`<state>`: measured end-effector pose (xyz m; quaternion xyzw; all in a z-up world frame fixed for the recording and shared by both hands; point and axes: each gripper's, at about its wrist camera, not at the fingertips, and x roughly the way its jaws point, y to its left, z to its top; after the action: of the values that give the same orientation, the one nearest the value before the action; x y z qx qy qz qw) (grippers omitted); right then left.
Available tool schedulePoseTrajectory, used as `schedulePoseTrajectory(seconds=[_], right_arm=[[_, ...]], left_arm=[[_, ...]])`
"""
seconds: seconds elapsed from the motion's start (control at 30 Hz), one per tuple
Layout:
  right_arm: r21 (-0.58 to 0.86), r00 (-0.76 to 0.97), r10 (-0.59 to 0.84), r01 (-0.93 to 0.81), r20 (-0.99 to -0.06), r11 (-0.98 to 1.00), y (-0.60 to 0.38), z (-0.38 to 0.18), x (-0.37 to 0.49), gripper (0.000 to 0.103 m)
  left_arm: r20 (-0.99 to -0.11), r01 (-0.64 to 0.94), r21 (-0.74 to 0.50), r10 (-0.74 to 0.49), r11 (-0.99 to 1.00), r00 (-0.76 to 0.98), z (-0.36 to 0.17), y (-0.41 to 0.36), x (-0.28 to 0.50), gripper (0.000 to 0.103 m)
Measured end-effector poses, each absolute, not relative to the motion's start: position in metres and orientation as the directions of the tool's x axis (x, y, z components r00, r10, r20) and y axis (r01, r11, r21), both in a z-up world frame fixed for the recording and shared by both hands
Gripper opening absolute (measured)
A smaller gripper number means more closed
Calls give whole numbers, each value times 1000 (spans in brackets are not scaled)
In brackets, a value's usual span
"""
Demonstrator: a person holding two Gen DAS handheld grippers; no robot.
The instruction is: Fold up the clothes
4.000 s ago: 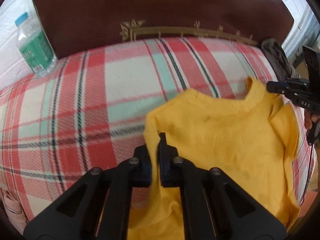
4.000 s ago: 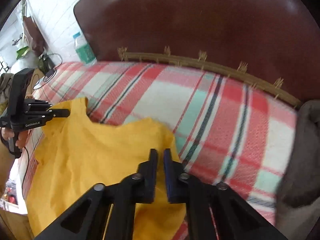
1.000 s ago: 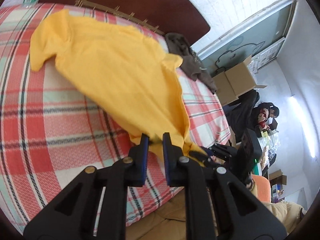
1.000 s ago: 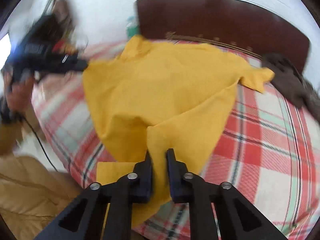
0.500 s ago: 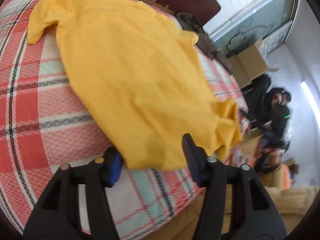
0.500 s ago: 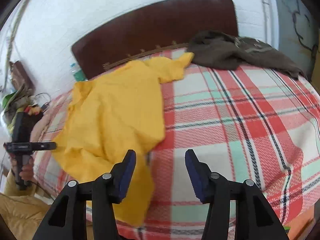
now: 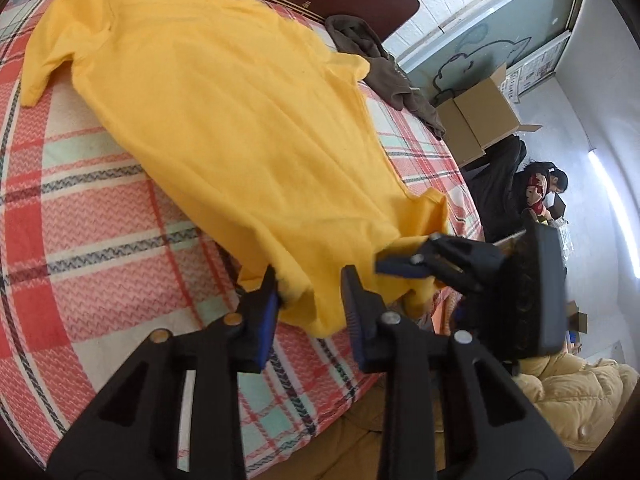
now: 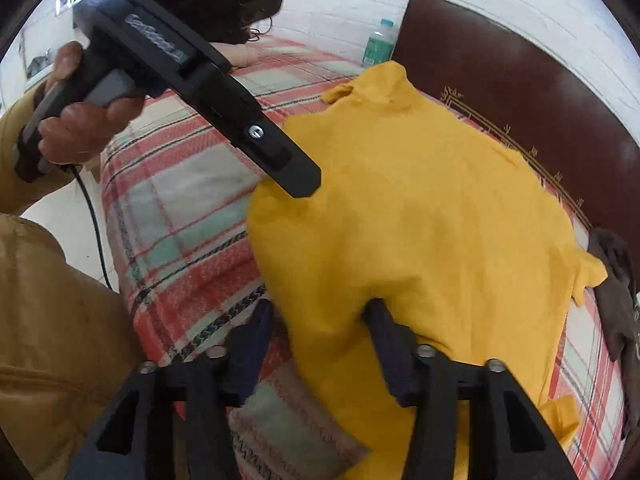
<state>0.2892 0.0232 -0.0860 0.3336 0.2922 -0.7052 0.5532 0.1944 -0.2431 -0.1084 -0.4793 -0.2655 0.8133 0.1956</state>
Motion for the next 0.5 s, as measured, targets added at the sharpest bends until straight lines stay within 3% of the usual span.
schedulePoseTrajectory(seconds=[0.03, 0.07, 0.17, 0.3, 0.43, 0.47, 0.5], right_arm=[[25, -125, -604, 972, -787, -234, 25, -84, 281, 14], [93, -86, -624, 964, -777, -249, 26, -83, 273, 14], [294, 24, -685, 914, -729, -281, 31, -78, 250, 10], [543, 148, -766, 788, -625, -290, 36, -72, 218, 10], [760, 277, -867, 630, -414, -161, 35, -57, 194, 10], [799, 297, -884, 588, -361, -128, 35, -54, 188, 10], [798, 291, -883, 586, -368, -139, 33, -54, 185, 11]], left_arm=[[-665, -74, -631, 588, -772, -461, -107, -243, 194, 33], [-655, -83, -642, 601, -762, -459, -106, -244, 194, 36], [-629, -99, -658, 617, -747, -473, -98, -250, 195, 62], [-594, -142, -657, 624, -740, -508, -80, -256, 199, 65], [-529, -187, -687, 660, -702, -533, -63, -266, 209, 66], [-505, -203, -702, 678, -683, -534, -60, -268, 211, 71], [-501, -208, -703, 681, -680, -534, -59, -268, 214, 77]])
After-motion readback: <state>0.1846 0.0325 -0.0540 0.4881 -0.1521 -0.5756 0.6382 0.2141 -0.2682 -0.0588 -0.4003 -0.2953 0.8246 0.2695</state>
